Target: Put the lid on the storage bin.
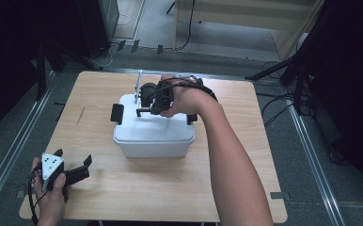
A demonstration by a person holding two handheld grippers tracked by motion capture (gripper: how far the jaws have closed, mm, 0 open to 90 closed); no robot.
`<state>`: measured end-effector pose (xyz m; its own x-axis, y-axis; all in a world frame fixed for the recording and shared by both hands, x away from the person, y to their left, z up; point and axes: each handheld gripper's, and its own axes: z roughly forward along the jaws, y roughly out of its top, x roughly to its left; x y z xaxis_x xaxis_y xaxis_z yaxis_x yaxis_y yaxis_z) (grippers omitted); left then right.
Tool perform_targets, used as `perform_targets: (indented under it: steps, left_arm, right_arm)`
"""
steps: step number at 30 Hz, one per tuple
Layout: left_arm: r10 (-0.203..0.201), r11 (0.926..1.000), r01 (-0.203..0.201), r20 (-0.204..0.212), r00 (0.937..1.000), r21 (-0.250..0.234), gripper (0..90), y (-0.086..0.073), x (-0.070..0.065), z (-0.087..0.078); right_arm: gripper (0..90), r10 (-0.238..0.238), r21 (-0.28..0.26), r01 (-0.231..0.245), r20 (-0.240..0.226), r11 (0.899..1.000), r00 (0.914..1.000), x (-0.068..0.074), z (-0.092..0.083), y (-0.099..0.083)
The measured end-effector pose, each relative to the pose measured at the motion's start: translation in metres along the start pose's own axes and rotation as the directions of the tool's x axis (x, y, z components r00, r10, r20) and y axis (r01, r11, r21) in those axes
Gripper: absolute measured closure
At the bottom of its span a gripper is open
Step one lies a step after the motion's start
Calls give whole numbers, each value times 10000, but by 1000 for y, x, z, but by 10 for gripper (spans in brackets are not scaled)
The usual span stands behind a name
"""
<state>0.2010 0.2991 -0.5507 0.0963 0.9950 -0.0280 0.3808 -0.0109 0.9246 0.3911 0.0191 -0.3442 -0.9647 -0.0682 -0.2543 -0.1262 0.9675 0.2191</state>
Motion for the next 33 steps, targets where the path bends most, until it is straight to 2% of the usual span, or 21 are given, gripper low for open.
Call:
perform_targets:
  steps: [2,5,9,10,11,12,13,15,18,19,27,33]
  left_arm:
    - [0,10000,0,8,10000,12,0,0,0,0]
    - [8,10000,-8,9,10000,-1,0,0,0,0]
    - [-22,10000,22,8,10000,-25,0,0,0,0]
    - [-32,10000,32,-1,10000,-33,0,0,0,0]
    - [-29,10000,29,1,10000,-32,0,0,0,0]
    - [-26,10000,26,7,10000,-27,0,0,0,0]
    - [-14,10000,14,13,10000,-23,0,0,0,0]
    - [-30,10000,30,11,10000,-37,0,0,0,1]
    - [24,10000,-24,6,10000,8,0,0,0,0]
    - [23,10000,-23,-2,10000,11,0,0,-1,0]
    - [63,10000,-63,-9,10000,20,0,0,-1,1]
    - [41,10000,-40,-22,10000,41,0,0,-1,0]
  right_arm:
    - [841,-41,-51,41,35,10000,10000,0,0,-1]
    - [598,47,-216,-40,312,9998,9995,3,-1,-3]
    - [379,114,-370,-92,582,9993,9982,5,-4,-7]
    - [320,362,-291,-345,582,9990,9976,6,-6,-9]
    - [240,315,-342,-299,488,9990,9983,6,-7,-11]
    - [150,482,-265,-472,397,9985,9980,5,-7,-12]
    - [106,506,-174,-500,380,9986,9980,5,-7,-14]
    - [15,732,-36,-732,-15,9973,9973,5,-9,-19]
    - [0,960,-80,-961,-67,9953,9954,4,-12,-26]
    - [0,873,-176,-874,-49,9960,9962,3,-12,-28]
    - [0,1119,-155,-1120,-20,9936,9937,5,-14,-45]
    - [0,1467,-83,-1466,118,9892,9891,6,-16,-66]
